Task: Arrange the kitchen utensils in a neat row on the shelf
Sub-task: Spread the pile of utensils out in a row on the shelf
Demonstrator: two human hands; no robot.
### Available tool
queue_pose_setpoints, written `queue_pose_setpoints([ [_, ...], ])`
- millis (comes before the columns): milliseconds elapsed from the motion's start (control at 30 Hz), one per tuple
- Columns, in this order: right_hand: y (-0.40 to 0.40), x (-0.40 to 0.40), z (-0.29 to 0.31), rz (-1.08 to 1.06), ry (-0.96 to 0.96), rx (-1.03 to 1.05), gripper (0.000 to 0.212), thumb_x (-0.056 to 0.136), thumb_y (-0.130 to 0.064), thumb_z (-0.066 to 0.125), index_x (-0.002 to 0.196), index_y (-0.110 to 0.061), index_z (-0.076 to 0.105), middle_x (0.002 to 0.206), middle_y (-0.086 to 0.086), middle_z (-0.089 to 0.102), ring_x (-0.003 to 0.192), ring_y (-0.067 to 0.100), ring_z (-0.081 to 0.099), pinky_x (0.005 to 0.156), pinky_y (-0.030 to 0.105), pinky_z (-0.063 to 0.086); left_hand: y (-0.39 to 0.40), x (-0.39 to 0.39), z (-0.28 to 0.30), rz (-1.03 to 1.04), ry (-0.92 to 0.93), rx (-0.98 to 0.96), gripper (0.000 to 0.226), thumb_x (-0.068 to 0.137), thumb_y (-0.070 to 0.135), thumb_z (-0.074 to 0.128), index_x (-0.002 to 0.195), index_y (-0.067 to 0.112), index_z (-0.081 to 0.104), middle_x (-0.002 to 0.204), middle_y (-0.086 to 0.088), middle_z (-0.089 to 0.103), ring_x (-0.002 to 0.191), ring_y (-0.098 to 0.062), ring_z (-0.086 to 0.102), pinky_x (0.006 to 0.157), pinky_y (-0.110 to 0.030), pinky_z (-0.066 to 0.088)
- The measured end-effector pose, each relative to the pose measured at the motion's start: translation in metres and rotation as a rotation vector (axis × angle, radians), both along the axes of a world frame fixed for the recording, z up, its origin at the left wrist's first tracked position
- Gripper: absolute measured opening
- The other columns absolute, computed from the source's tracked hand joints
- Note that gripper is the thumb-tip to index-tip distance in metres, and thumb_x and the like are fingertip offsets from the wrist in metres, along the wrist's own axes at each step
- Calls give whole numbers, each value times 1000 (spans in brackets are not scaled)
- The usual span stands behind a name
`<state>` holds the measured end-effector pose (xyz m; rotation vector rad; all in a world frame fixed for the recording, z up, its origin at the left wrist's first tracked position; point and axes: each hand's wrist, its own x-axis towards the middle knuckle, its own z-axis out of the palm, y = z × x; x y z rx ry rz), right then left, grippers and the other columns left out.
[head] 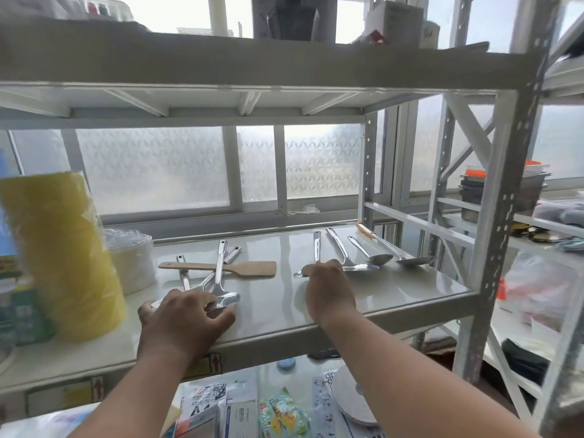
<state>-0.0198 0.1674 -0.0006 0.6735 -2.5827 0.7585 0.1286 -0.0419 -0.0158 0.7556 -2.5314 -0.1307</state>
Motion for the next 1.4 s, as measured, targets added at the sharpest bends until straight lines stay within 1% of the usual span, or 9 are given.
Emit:
queue_pose_setpoints([
  [167, 4, -5, 1, 36, -91, -47, 57, 91, 4, 38, 131, -24, 67, 119, 11, 59, 116, 24, 54, 99, 28, 45, 0, -1, 0, 1, -4, 12, 57, 76, 83, 39, 90, 39, 71, 87, 11, 61, 107, -14, 58, 103, -51, 33],
  [300, 1, -12, -3, 63, -129, -66, 56, 84, 4, 40, 119, -27, 71, 119, 9, 52, 94, 17, 43, 99, 26, 44, 0, 0, 1, -4, -5, 7, 54, 79, 82, 42, 93, 39, 72, 90, 10, 63, 109, -15, 58, 102, -51, 32],
  [433, 2, -8, 0, 35, -94, 46, 50, 86, 0, 42, 115, -31, 68, 89, -11, 41, 121, 23, 42, 108, 38, 35, -1, 0, 0, -5, -5, 13, 57, 78, 82, 40, 94, 38, 72, 91, 10, 64, 110, -15, 58, 102, -51, 32],
  [567, 2, 0, 5, -32, -79, 154, 47, 90, -3, 39, 120, -26, 66, 113, 3, 60, 124, 29, 44, 107, 39, 35, -1, -1, -1, 1, -6, 9, 61, 78, 84, 38, 100, 39, 74, 96, 9, 68, 111, -15, 59, 101, -51, 32],
  [667, -2, -3, 1, -95, -46, 152, 44, 86, -5, 41, 116, -23, 68, 110, 3, 66, 120, 28, 47, 102, 38, 38, -2, -1, 0, 6, -9, -2, 60, 80, 84, 40, 103, 41, 75, 102, 11, 70, 113, -14, 59, 101, -50, 32],
  [767, -5, -8, -4, -104, -35, 197, 33, 88, -21, 44, 110, -21, 68, 106, 2, 68, 118, 28, 47, 99, 42, 35, -2, -1, -1, 3, -10, -10, 62, 80, 84, 38, 105, 41, 76, 104, 11, 71, 113, -14, 58, 99, -50, 32],
  [1067, -7, -7, -5, -23, 23, 236, 46, 83, -46, 40, 112, -23, 67, 112, 0, 67, 117, 26, 46, 99, 48, 25, -2, -2, -3, 8, 2, -13, 58, 84, 82, 43, 107, 40, 76, 103, 9, 71, 113, -15, 58, 98, -49, 31],
  [1233, -11, 0, -14, 230, 282, 124, 45, 83, -43, 52, 122, -27, 66, 120, -10, 69, 120, 20, 48, 100, 41, 33, 1, 2, -1, -73, 89, 5, 63, 88, 83, 48, 133, 44, 68, 133, 13, 71, 126, -15, 61, 105, -51, 33],
  [1400, -52, 42, -10, 605, 23, 97, 66, 83, -31, 61, 148, -24, 50, 148, -2, 56, 138, 19, 44, 118, 35, 35, -4, 3, -5, -123, 108, 3, 80, 90, 91, 29, 136, 38, 68, 136, 14, 71, 128, -14, 63, 97, -45, 32],
])
